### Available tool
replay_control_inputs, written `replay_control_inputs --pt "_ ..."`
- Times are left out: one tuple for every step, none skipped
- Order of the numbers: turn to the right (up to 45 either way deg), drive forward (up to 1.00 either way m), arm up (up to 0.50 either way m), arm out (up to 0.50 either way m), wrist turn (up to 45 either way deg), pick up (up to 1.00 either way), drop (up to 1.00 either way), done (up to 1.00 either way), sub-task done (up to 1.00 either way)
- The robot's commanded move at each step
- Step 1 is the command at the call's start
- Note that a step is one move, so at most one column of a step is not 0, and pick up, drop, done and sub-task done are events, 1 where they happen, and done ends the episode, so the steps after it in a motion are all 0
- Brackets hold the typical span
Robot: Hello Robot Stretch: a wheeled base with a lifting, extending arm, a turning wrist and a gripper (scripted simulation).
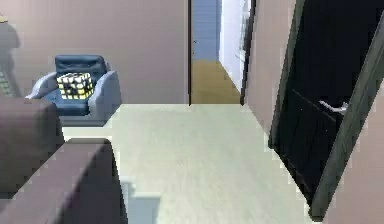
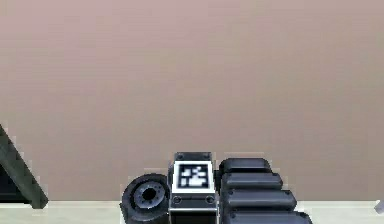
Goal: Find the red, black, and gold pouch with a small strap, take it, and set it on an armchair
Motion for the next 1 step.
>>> replay_control_inputs --pt "0.0 1.0 0.0 0.0 0.0 0.0 0.0 0.0 0.0"
